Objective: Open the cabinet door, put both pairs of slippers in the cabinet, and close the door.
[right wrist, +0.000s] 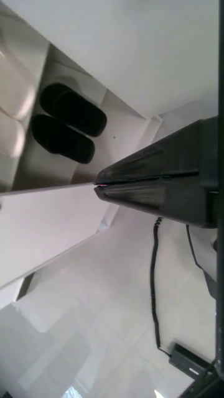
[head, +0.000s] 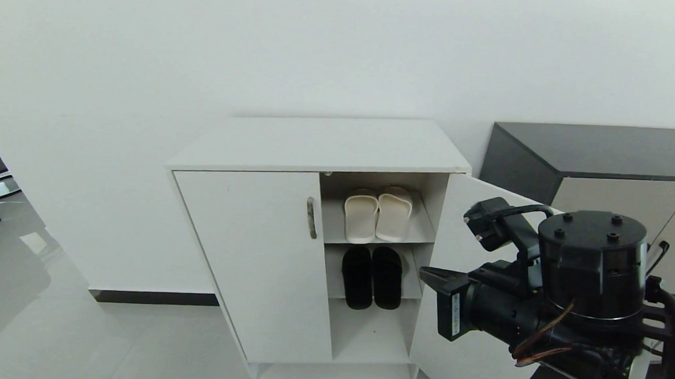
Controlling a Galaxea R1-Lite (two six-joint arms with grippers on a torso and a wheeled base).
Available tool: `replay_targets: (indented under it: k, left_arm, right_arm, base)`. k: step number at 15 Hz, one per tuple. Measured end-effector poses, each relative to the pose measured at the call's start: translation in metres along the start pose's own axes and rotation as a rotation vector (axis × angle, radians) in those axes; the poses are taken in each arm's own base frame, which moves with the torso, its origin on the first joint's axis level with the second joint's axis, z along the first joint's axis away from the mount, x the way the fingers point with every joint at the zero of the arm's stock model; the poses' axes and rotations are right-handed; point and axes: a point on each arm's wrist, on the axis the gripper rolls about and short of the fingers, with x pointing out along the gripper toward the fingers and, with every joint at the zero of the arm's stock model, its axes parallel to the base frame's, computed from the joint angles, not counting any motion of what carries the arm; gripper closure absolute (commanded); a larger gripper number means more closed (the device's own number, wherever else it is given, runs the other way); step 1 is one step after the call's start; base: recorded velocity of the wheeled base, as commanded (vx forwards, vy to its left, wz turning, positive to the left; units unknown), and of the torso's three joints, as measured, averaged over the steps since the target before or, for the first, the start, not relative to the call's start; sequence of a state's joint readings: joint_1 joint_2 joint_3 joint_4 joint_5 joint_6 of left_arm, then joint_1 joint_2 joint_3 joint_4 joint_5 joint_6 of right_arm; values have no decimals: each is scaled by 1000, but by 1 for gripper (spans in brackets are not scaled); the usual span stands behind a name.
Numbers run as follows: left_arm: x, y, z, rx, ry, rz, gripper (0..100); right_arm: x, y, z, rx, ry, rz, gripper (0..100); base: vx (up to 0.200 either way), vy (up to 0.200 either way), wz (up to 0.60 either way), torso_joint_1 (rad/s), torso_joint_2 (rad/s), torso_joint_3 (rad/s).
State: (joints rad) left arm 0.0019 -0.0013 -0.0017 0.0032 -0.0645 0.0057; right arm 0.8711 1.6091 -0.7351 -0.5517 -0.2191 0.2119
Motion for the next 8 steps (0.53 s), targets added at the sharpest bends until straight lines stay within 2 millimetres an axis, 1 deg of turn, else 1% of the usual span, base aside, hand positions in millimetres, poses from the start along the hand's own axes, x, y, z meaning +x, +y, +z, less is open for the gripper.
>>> replay_targets:
  k: [8]
  left_arm:
    - [0, 0, 0, 0, 0, 1, 100]
  right_arm:
    - [0, 0, -1, -1, 2, 0, 100]
  base:
    - [0, 0, 0, 243, -528, -290]
